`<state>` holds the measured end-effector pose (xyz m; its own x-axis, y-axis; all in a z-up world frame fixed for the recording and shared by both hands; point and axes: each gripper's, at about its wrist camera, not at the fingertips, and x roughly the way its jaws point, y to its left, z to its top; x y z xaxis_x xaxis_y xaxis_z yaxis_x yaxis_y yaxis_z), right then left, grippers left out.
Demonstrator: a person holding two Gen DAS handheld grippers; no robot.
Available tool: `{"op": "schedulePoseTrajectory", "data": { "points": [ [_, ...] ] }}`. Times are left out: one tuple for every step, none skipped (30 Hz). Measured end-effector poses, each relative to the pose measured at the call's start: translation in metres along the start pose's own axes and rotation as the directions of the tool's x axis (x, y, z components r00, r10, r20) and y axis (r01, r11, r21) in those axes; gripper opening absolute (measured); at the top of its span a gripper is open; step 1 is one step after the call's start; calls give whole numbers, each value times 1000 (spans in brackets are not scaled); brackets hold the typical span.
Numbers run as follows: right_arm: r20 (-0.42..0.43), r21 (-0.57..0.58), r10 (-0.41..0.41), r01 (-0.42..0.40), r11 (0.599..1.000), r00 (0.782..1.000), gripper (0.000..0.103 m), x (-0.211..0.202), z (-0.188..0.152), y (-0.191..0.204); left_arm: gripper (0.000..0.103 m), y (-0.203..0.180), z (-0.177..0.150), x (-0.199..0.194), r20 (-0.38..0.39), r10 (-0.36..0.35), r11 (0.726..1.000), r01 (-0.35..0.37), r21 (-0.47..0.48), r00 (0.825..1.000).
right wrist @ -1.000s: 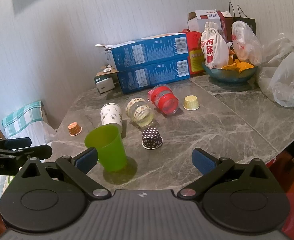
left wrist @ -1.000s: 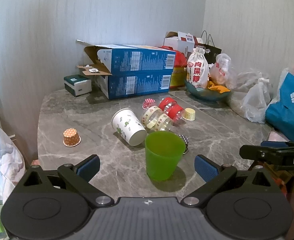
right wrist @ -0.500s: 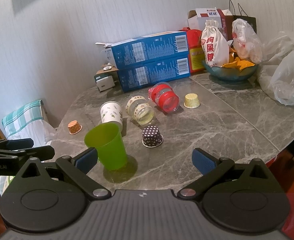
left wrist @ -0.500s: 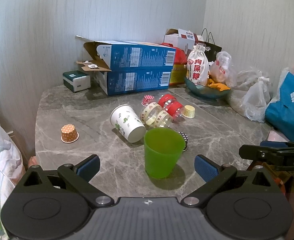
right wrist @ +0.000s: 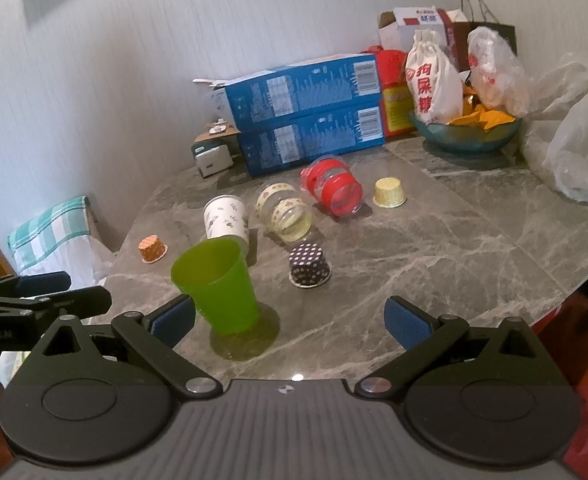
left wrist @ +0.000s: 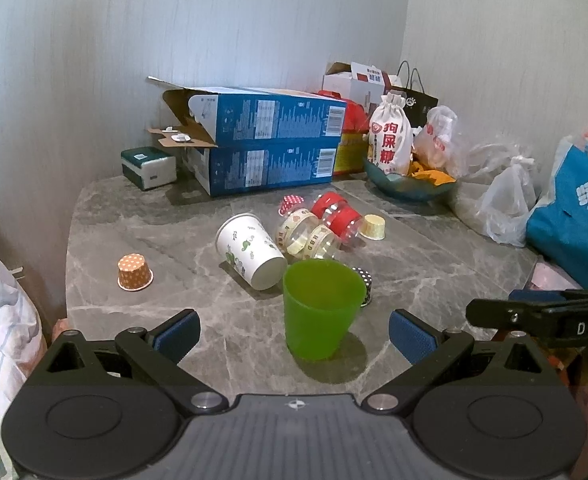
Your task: Flip cup upright
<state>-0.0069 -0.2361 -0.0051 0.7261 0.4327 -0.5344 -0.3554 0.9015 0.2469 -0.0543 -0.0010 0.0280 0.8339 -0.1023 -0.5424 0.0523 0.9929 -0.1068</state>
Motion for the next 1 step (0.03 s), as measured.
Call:
{"op": "schedulePoseTrajectory", "data": {
  "points": [
    [-2,2,7,-7,1000,1000,102,2,-1,0,102,1,0,0,4,0,1000,0,0,1000]
  ]
}}
